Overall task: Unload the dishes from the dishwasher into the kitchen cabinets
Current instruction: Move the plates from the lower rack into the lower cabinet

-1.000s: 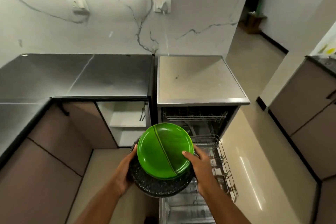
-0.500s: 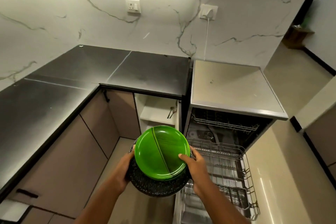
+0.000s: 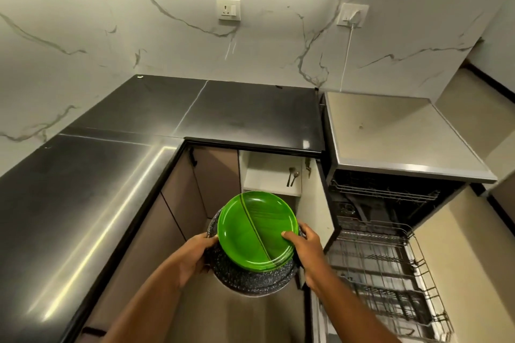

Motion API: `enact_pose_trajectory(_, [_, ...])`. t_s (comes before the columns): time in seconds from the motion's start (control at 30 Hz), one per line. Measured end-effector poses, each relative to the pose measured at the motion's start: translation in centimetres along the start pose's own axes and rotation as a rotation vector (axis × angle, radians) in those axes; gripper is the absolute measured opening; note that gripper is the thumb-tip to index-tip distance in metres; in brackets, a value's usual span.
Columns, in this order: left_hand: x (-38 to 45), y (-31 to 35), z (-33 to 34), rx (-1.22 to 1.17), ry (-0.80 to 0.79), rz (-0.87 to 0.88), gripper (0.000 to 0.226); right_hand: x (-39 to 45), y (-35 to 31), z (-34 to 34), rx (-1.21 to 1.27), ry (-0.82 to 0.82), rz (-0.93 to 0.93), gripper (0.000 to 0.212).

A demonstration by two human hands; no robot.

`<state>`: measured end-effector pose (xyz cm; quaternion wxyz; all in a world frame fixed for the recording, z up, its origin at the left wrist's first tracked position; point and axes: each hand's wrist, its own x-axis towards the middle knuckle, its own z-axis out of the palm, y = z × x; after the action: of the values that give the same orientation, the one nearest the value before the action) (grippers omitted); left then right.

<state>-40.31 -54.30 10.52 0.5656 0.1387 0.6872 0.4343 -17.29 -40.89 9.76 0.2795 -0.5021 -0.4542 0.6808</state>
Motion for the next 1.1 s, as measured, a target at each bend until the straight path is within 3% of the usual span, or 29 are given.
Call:
enact_pose_trajectory(0.2, [2.6,0.7,-3.0,-0.252,-0.121,0.027,0.033,2.2,-0.4,2.7,0.015,0.022,-0.001,0.056])
enact_pose_trajectory(0.4, [6.5,1.1,-2.8,-0.275,-0.008,0.046,0.030,6.0,0.0,3.3,-0.005,0.049,0.029,0.058])
enact_pose_trajectory(0.6, [11.9,3.1,-2.3,-0.301,0.008,0.011,0.034,12.9,0.3,3.4,-0.070,0.032,0.073,0.056])
enact_pose_trajectory(0.7, [15.0,4.5,-1.9,-0.270,0.031,-0.030,0.043,16.6,0.3,3.2,-0.097,0.008,0.103,0.055])
enact_pose_trajectory(0.9, [24.6,6.6,0.3,-0.153,0.078,-0.080,0.039,26.0,1.5,2.0,-0.173,0.031,0.156,0.061])
enact_pose_trajectory(1.1, [36.6,3.8,0.3,0.161,0.056,-0.062,0.032,35.4,7.2,0.9,-0.193,0.106,0.271,0.067])
